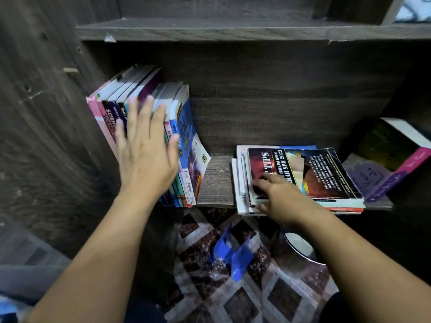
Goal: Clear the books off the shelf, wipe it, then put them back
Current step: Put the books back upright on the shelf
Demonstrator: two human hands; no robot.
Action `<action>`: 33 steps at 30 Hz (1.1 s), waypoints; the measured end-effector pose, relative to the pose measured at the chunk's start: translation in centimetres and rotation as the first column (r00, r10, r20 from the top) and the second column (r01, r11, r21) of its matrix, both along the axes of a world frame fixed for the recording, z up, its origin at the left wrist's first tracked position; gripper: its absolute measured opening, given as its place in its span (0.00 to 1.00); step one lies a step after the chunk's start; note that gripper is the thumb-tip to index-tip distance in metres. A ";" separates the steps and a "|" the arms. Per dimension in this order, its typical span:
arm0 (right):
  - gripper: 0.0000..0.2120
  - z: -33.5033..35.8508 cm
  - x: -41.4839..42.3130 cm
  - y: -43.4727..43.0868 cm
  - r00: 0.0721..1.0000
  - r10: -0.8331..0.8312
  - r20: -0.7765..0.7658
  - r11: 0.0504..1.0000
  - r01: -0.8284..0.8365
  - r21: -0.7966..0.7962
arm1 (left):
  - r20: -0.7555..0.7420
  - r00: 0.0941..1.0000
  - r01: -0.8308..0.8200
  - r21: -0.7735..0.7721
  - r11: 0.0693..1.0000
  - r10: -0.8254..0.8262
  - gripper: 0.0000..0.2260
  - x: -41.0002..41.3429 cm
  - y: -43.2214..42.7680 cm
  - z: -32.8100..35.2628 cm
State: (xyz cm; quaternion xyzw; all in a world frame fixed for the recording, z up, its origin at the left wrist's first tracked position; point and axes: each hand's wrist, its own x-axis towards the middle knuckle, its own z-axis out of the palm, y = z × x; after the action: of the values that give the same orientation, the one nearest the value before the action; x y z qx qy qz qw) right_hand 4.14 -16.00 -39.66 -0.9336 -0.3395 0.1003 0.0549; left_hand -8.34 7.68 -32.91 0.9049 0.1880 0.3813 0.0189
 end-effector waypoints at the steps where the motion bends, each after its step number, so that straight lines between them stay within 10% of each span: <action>1: 0.36 -0.3 0.5 -0.8 0.999 -0.042 -0.028 0.997 0.040 -0.072 | -0.034 0.999 -0.009 -0.002 1.000 0.009 0.24 0.1 -0.1 0.0; 25: 0.43 -1.0 3.6 -2.9 0.997 -0.036 0.075 0.996 0.042 -0.073 | -0.145 0.987 -0.065 -0.012 0.998 0.063 0.30 -0.3 -0.5 0.7; 33: 0.20 0.3 3.0 -0.7 0.947 -0.030 0.321 0.996 0.056 -0.071 | -0.175 0.983 -0.063 -0.017 0.998 0.059 0.30 -0.3 -0.4 0.8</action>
State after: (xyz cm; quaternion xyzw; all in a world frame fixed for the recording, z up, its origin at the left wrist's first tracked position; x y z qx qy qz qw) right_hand 7.11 -16.65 -39.36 -0.9462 -0.3192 -0.0403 -0.0355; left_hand -8.69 7.26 -32.10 0.9285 0.2208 0.2987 0.0008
